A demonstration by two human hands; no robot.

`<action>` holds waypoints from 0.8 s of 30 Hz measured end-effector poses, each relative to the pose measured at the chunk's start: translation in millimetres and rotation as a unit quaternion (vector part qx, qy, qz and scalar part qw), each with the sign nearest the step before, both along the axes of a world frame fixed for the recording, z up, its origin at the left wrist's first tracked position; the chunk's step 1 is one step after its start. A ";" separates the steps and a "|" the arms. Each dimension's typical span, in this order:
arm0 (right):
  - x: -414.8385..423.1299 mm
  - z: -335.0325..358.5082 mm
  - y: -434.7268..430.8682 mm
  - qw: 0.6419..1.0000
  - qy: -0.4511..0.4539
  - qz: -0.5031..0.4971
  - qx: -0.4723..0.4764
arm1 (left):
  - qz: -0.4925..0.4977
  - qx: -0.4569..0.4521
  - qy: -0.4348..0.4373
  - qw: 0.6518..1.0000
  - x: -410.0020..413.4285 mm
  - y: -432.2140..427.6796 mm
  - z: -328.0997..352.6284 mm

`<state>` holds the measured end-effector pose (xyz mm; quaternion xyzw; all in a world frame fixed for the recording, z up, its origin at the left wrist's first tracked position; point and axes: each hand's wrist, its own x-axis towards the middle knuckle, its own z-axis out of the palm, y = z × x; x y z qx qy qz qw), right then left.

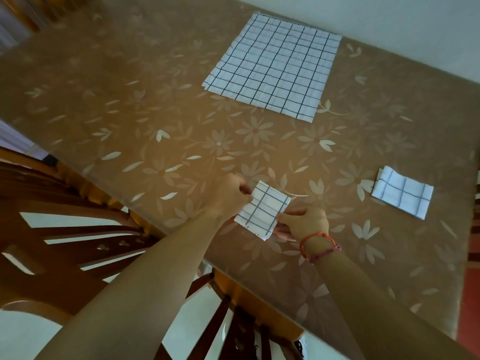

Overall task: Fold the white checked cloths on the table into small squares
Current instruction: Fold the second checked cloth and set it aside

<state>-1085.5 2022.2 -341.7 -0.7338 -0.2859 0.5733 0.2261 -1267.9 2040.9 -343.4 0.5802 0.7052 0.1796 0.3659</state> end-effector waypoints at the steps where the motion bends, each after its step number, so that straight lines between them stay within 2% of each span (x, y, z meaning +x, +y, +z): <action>1: 0.5 -0.3 -0.4 1.000 -0.010 0.001 0.007 | -0.006 0.001 0.005 1.000 0.2 -0.4 -1.5; 5: 2.6 -0.1 -2.0 0.999 -0.029 0.019 0.024 | -0.042 0.030 0.039 0.998 1.3 -4.4 -7.3; 8: 5.9 -0.1 -4.2 0.997 -0.058 0.021 0.050 | -0.086 0.134 0.075 0.984 2.5 -10.1 -9.8; 10: 7.7 2.5 -6.4 0.978 -0.147 0.063 0.134 | -0.132 0.221 0.117 0.959 1.4 -13.5 -13.3; 13: -4.0 13.4 -11.7 0.913 -0.253 0.161 0.277 | -0.206 0.264 0.189 0.923 -2.1 -16.5 -26.7; 16: -24.7 3.3 -15.7 0.819 -0.269 0.272 0.428 | -0.278 0.229 0.225 0.905 -4.5 -16.3 -41.4; 17: -29.1 -6.9 -16.6 0.794 -0.279 0.322 0.434 | -0.296 0.227 0.227 0.900 -5.7 -16.3 -45.3; 20: -30.3 -31.7 -20.6 0.748 -0.358 0.425 0.362 | -0.309 0.206 0.204 0.906 -7.4 -18.3 -48.8; 24: -23.0 -50.9 -23.4 0.701 -0.442 0.465 0.312 | -0.336 0.210 0.248 0.884 -12.1 -16.8 -54.6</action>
